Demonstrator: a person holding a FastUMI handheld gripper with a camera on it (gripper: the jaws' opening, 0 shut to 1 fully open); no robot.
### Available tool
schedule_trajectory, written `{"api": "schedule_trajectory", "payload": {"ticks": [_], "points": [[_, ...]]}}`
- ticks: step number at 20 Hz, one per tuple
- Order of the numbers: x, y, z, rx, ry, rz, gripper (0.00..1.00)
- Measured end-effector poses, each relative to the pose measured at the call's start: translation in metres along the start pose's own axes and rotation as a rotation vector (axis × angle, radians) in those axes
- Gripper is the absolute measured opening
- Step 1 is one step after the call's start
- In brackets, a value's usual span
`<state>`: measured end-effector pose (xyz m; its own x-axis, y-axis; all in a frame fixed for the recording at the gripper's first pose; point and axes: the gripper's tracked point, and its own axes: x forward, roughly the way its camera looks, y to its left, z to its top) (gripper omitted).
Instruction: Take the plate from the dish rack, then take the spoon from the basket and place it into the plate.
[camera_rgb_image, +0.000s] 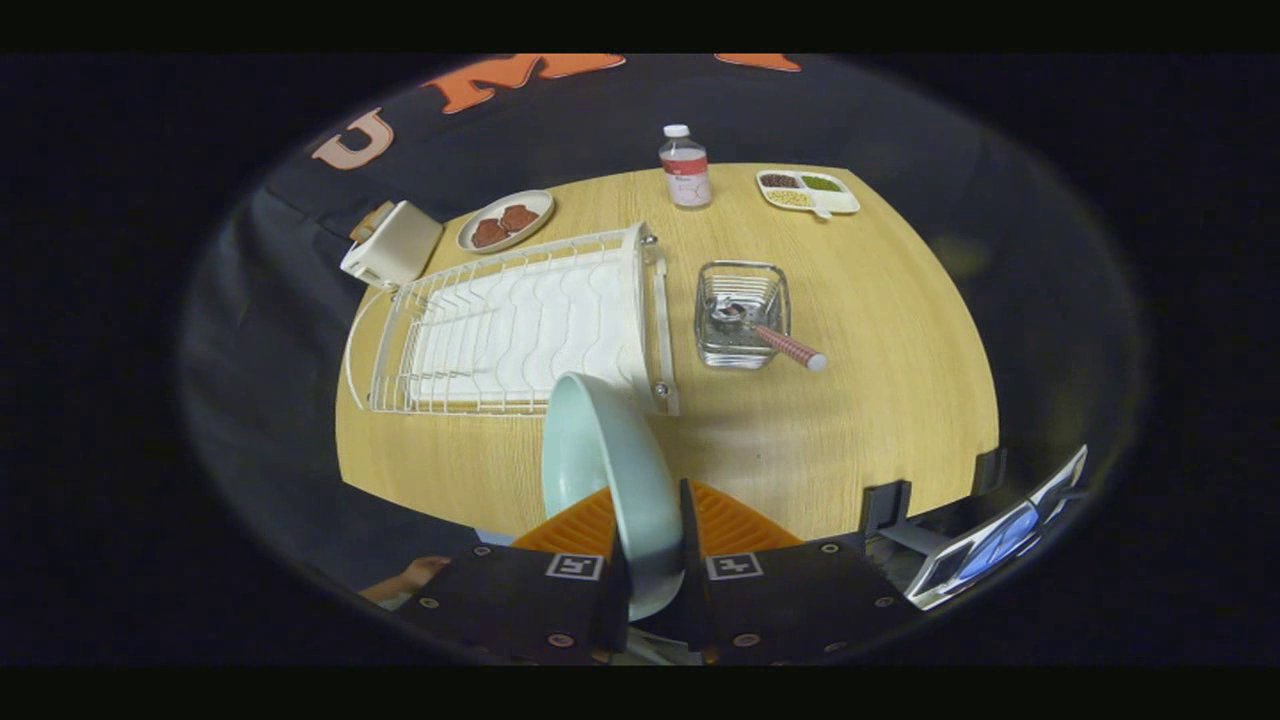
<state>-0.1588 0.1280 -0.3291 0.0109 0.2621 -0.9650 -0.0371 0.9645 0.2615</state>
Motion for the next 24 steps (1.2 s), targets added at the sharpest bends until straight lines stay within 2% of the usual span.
{"api": "schedule_trajectory", "payload": {"ticks": [8, 17, 21, 24], "points": [[0.041, 0.007, -0.031, 0.02, 0.073, 0.055, 0.23], [0.066, 0.008, -0.045, 0.009, 0.084, 0.079, 0.23], [0.076, 0.014, -0.046, 0.063, 0.092, 0.133, 0.24], [0.089, 0.015, -0.047, 0.172, 0.116, 0.193, 0.25]]}}
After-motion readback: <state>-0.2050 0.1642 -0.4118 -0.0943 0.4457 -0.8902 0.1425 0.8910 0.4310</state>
